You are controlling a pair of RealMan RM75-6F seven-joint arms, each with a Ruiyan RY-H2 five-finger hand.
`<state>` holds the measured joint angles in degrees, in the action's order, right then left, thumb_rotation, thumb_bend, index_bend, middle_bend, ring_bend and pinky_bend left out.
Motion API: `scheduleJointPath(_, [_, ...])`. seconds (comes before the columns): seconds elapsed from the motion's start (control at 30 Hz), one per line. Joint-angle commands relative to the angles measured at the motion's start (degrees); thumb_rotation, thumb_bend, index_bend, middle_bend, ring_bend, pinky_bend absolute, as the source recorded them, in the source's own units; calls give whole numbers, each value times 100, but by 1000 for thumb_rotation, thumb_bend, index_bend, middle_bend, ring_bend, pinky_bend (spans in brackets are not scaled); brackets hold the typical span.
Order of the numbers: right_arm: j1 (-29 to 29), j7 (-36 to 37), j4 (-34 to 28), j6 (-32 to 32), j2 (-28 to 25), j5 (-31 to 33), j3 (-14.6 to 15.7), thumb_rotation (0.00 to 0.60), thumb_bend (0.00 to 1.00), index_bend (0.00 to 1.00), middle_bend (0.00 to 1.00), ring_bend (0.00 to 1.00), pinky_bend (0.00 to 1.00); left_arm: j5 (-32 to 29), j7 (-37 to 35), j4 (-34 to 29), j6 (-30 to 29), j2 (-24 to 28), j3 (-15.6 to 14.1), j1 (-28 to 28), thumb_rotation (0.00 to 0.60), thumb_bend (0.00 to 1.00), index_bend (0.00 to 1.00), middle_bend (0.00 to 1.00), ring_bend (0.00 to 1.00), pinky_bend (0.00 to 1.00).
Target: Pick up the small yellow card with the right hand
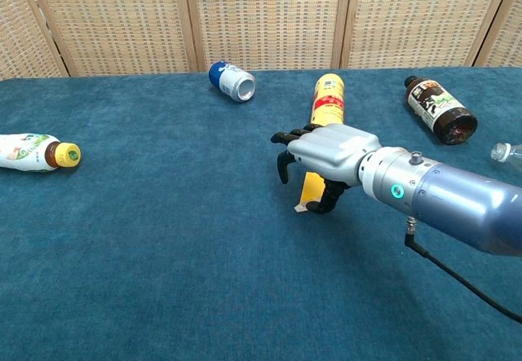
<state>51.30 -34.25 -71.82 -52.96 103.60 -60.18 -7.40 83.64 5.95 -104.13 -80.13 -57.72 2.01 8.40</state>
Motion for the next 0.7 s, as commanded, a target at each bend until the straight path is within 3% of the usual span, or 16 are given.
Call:
scheduleJointPath(0.03, [-15,-22,-29,37,-26,-11,21,600,479,381,0,0,0,-1,0,-1,0,3,2,2,600,0,0,0,0,0])
scheduleJointPath(0.7, [-50,-167,-10,196,-58,-57,62,600,584,611,0,0,0,16,-24,-7,-3,14,-6,2,600,0,0,0,0,0])
